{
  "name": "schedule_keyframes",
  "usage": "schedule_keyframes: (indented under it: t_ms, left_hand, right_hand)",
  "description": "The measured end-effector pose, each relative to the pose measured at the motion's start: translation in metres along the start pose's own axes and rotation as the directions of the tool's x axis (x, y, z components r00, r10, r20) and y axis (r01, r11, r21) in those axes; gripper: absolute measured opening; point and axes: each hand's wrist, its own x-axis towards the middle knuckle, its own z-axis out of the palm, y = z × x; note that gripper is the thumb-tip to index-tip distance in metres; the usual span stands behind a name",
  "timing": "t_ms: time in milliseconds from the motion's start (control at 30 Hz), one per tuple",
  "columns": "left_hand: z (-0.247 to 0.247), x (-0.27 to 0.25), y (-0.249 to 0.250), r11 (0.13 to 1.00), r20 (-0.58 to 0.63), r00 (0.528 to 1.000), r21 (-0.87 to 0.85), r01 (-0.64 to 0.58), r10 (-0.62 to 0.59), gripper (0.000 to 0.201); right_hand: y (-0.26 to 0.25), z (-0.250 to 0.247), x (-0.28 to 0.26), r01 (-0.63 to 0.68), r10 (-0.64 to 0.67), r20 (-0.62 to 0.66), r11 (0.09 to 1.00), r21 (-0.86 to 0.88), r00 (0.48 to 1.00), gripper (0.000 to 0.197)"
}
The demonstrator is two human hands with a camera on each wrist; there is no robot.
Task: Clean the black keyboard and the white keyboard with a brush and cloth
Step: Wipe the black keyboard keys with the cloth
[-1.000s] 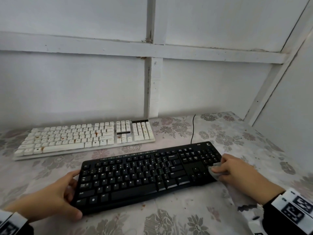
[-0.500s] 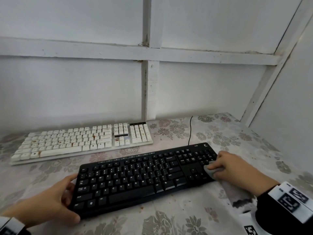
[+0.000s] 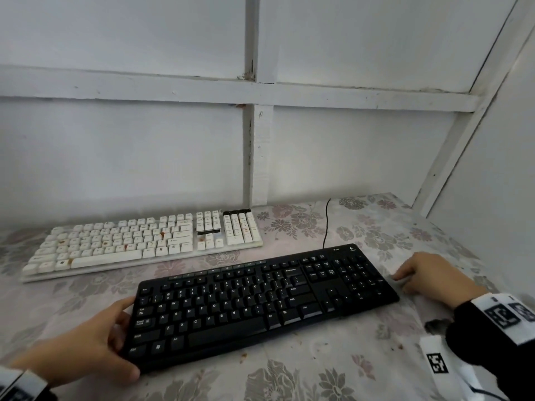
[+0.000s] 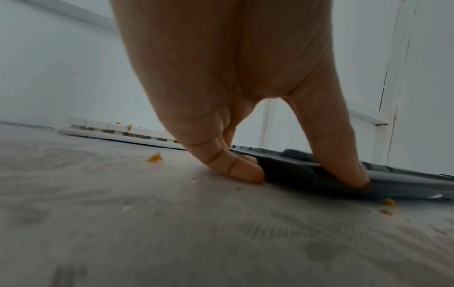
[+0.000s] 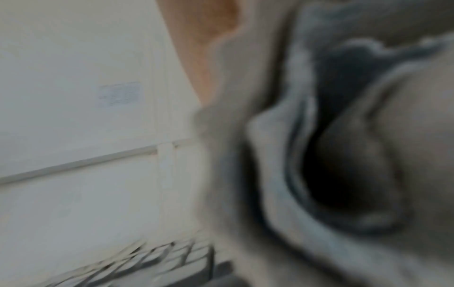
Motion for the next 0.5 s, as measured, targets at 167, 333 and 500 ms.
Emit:
schedule_keyframes:
  t_ms: [167, 333, 500]
  left_hand:
    - [0.001, 0.001, 0.0, 1.0, 0.004, 1.0, -0.016, 0.014, -0.014, 0.13]
    - [0.0, -0.001, 0.001, 1.0, -0.002, 1.0, -0.013, 0.008, -0.008, 0.128]
    - [-0.002, -0.002, 0.004, 1.0, 0.006, 1.0, 0.016, 0.001, -0.001, 0.129]
  right_hand:
    - [-0.014, -0.018, 0.017, 0.073, -0.064, -0.096, 0.992, 0.099, 0.993, 0.014]
    - [-0.042, -0.008, 0.038, 0.127, -0.128, 0.029, 0.991, 0.036, 0.991, 0.036]
    - [-0.048, -0.002, 0.048, 0.111, -0.107, 0.081, 0.993, -0.045, 0.991, 0.043]
